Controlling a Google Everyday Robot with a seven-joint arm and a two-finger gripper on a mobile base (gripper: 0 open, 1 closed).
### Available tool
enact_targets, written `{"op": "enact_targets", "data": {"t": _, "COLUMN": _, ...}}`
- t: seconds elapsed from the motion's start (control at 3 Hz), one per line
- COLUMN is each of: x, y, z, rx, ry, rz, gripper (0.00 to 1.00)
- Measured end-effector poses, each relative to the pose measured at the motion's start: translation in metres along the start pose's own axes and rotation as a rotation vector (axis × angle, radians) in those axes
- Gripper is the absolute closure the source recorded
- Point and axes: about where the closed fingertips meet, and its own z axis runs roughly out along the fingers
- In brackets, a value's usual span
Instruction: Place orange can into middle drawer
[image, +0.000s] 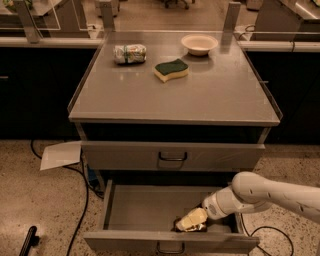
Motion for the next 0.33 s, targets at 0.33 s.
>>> {"op": "enact_targets", "data": {"t": 0.33, "x": 0.0000, "y": 0.0000, "z": 0.0000, "rx": 0.000, "ry": 0.000, "rz": 0.000, "gripper": 0.00}}
